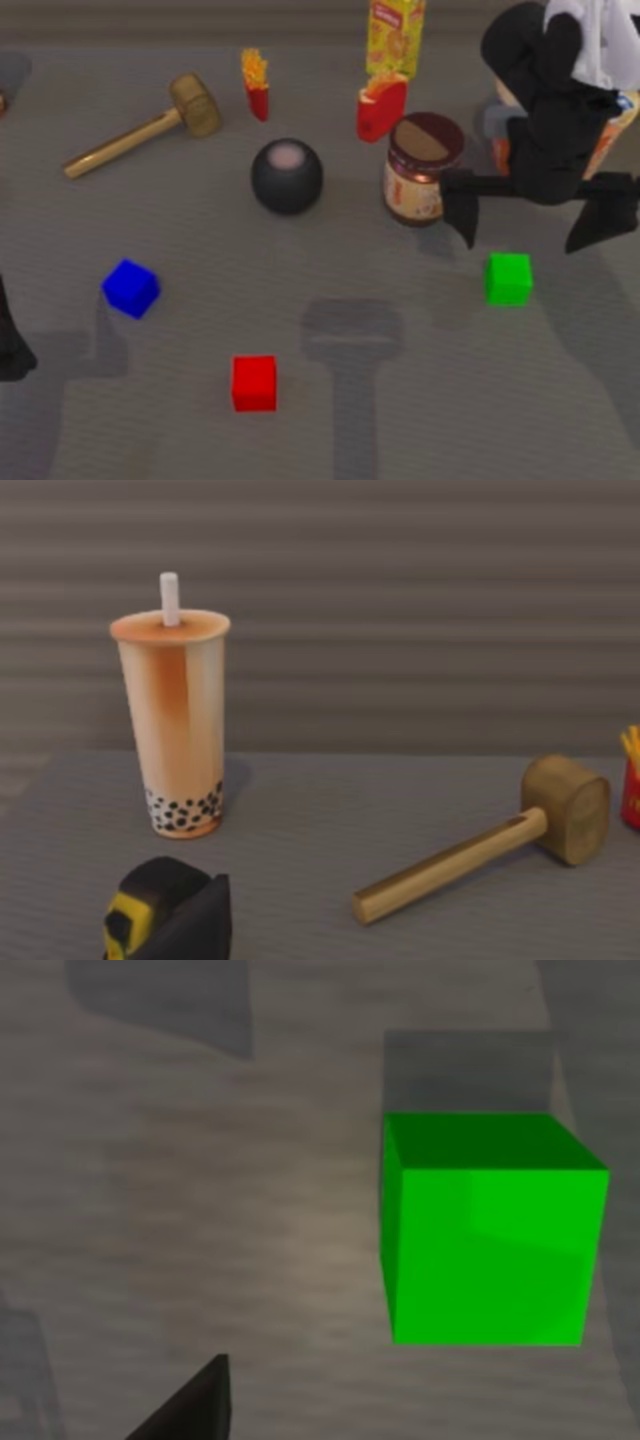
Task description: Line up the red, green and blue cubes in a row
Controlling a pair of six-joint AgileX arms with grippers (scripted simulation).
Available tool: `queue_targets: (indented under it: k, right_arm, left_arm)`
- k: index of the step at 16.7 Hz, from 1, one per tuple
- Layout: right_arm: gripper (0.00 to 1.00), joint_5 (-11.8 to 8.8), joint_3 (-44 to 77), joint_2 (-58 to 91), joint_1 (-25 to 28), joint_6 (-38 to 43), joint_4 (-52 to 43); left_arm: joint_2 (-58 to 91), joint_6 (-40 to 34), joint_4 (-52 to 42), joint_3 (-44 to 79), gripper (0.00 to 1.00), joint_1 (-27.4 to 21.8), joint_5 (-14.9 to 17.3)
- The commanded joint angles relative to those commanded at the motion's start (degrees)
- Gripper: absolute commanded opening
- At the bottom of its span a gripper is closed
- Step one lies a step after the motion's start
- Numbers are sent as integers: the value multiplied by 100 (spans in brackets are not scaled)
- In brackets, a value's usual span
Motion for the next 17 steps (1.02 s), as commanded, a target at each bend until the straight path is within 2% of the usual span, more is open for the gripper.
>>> queue_targets:
  k: [3,9,14,17]
  right_arm:
    - [100,2,-155,98,15,-9,231]
    - [100,6,-828,606,36,18,1447]
    - [100,7,-891,662,39,23,1542]
    - [77,7,-891,662,39,23,1542]
  left_arm:
    - [0,0,0,0,100,0,0]
    - [0,0,0,0,100,0,0]
    - [0,0,0,0,100,0,0]
    - [0,0,0,0,100,0,0]
